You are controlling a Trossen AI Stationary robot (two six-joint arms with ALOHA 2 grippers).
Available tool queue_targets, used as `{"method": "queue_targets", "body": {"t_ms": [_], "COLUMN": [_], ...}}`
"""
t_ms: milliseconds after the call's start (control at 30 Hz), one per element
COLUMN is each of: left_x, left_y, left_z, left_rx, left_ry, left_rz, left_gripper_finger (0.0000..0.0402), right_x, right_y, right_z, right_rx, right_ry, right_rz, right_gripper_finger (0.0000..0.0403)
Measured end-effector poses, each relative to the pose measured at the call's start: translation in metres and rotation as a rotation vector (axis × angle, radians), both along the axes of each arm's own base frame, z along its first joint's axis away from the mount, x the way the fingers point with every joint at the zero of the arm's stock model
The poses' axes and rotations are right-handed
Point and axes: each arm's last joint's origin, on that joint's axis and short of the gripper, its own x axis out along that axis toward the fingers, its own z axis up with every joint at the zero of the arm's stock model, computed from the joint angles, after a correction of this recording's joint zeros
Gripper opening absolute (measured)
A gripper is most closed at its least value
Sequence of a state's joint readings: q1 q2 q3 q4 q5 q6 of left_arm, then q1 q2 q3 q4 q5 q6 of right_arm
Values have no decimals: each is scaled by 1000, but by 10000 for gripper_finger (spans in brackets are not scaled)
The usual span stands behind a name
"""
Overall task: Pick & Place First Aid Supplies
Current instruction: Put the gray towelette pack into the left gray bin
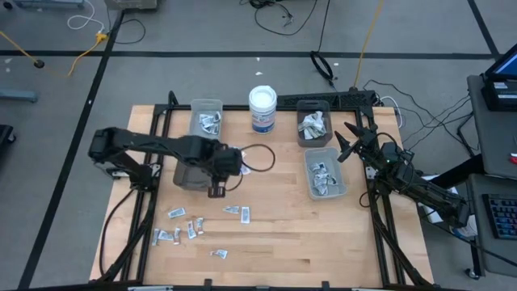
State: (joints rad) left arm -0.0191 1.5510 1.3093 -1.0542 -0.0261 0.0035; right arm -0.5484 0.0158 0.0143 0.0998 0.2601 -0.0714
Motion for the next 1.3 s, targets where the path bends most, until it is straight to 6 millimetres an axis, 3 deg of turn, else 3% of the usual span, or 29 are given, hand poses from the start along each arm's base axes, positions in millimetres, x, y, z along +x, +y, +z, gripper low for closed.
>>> {"method": "queue_targets", "body": {"t_ms": [167,467,800,1067,1167,1300], "left_x": [-7,-22,-63,-96,-98,-98], "left_y": [24,100,185,226,238,259], "left_z": [6,7,8,10,3,-23], "left_rx": [-10,-13,-2,23,71,19], "left_ry": [-5,-13,-67,-114,-92,-33], "left_rz": [85,307,663,877,923,957], "left_gripper_finger": [2,2,3,2,2,2], "right_x": [0,0,0,0,0,0], "right_y": [0,0,0,0,0,0], "right_z": [0,0,0,0,0,0], "right_rx": [0,0,0,0,0,0], "right_ry": [0,0,0,0,0,0], "right_rz": [0,0,0,0,0,0], "right_gripper_finger": [238,238,238,238,238,238]}}
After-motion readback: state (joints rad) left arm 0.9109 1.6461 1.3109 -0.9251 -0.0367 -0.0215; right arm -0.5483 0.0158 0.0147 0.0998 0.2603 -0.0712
